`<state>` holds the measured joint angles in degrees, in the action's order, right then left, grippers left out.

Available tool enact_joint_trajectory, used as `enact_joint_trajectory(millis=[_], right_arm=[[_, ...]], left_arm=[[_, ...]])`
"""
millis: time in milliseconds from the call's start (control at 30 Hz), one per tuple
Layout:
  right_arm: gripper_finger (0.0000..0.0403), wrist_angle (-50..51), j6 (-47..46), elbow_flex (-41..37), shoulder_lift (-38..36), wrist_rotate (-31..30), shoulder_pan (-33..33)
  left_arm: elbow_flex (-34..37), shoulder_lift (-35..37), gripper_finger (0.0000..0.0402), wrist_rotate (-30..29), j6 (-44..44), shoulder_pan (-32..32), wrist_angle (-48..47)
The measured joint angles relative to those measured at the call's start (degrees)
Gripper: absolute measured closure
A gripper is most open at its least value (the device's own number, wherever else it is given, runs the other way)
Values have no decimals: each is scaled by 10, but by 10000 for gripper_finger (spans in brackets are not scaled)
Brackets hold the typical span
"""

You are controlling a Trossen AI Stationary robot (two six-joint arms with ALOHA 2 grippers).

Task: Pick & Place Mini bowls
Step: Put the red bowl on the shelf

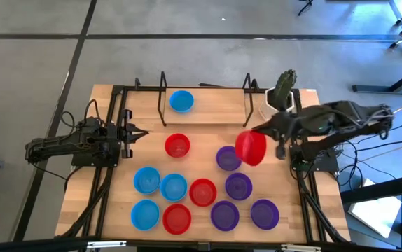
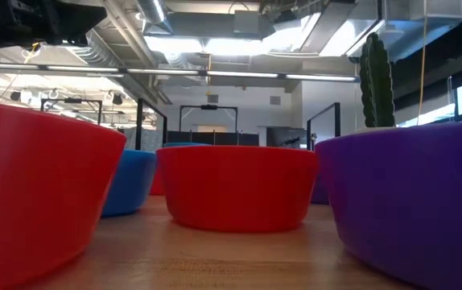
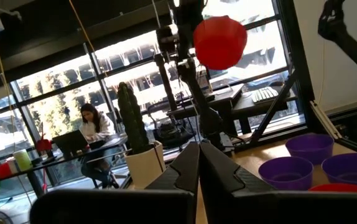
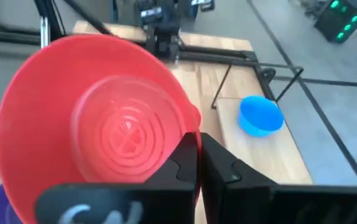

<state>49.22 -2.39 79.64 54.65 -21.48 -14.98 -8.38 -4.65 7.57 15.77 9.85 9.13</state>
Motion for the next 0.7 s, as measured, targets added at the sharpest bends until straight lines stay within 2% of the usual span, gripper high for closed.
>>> enact_joint_trajectory(millis=[167,300,500,700], right_arm=[[399,-187,22,-204,-141,24,10],[398,-301,48,-326,-213,65,19],[399,-406,78,-457,-268,65,36],[398,-517,103,-559,-286,54,46]], left_arm=[[0,0,397,0,0,0,0],[0,0,399,0,14,0,0],[0,0,394,0,21,0,-4],[0,0,399,0,24,0,-4]])
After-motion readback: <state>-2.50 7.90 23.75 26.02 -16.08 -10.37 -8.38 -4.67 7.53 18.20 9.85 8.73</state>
